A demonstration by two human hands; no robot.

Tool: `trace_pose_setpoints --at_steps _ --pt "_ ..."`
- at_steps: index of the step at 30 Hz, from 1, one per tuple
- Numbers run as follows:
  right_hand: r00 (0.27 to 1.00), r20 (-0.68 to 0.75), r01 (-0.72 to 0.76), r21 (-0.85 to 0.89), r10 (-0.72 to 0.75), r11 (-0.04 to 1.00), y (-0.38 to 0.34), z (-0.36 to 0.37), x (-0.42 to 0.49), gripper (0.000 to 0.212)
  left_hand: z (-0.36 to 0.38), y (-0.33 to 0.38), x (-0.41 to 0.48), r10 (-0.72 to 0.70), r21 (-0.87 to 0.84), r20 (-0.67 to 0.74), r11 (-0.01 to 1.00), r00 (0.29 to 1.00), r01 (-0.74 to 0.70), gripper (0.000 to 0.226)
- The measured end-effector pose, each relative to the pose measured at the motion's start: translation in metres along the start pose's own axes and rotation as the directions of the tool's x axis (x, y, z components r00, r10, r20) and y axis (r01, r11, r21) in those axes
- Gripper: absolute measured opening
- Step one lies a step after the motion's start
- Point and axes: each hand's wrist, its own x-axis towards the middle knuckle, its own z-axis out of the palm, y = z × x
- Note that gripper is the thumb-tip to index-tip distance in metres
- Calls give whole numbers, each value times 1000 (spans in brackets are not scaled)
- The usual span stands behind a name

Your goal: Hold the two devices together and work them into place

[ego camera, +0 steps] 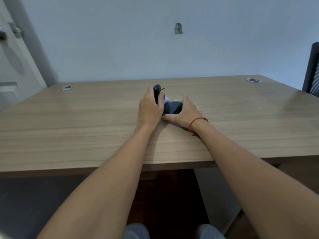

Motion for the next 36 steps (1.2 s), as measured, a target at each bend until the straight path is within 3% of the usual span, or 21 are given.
trace_pose_setpoints --at_steps 3,8,13,16,23,28,36 --pt "1000 15 7 7 -7 1000 1 0 1 120 -2 3 -1 14 -89 -48 996 999 -18 25" --pt "1000 -15 7 23 -7 1000 3 1 0 107 -1 -7 3 -104 74 -34 992 994 107 24" --pt "1000 -11 -4 16 4 1000 2 1 1 101 -3 -2 3 -99 -106 -54 990 994 93 32" --pt "999 -14 -35 0 35 999 1 1 1 87 -3 -1 3 -104 -133 -31 986 994 99 32" --pt "999 -40 -21 61 24 998 2 0 2 85 -1 -8 6 -211 -73 -35 975 977 208 34" --pt "1000 19 -20 105 18 994 4 0 2 69 -4 -2 5 -209 -213 -73 959 975 189 36" --pt "998 25 65 40 -66 997 0 -2 3 59 0 -4 3 -88 42 13 995 996 88 30"
